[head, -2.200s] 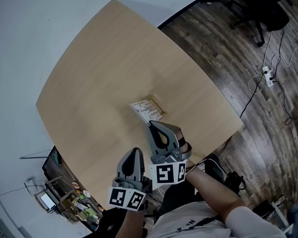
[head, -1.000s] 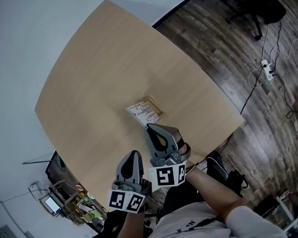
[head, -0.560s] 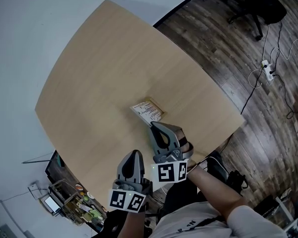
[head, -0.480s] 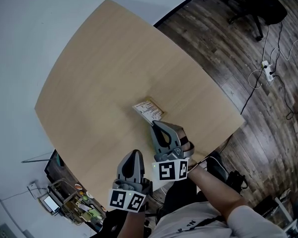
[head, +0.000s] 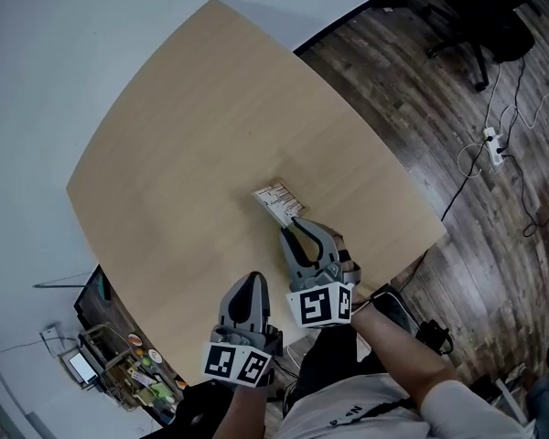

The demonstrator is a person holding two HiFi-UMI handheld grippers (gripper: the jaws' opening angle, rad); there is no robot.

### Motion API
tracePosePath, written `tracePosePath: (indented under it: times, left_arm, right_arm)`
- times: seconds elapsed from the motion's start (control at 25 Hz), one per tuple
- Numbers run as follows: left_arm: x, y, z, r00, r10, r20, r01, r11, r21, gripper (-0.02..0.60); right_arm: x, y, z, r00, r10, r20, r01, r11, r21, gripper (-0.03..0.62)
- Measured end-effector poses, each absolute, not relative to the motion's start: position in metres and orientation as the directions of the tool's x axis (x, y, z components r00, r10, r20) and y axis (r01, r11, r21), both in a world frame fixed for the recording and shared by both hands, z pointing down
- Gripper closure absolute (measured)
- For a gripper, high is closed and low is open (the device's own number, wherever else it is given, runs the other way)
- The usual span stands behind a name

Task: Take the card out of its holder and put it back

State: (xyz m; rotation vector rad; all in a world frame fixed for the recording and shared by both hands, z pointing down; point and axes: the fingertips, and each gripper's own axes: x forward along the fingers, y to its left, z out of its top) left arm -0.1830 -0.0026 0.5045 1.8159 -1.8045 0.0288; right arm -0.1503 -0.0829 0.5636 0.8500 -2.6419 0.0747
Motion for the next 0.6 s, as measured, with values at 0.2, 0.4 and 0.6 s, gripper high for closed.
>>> tracePosePath:
  times: [0.2,0.4,0.6]
  left_arm:
    - [-0.162,-0.006,0.490,0.092,-0.928,0.362,-0.924,0.056,0.378,0.569]
    - [-0.140,-0.013,0.462,0.080,-0.942,0.327,-0.928,0.049,0.369,0.569]
    - [-0.118,-0.008,0.428,0.049,-0.956,0.290,-0.937,0.057,0.344,0.569]
  right_arm:
    - [-0.125,-0.079,0.527,-0.771,-0.544,0.331,-0.565,0.824,0.036,0.503]
    - [-0.101,-0.084,0.483,-0.805,-0.511,0.300,-0.534,0.846,0.008,0.503]
    - [-0.069,-0.076,0.442,-0.844,-0.460,0.276,-0.486,0.874,-0.027,0.528]
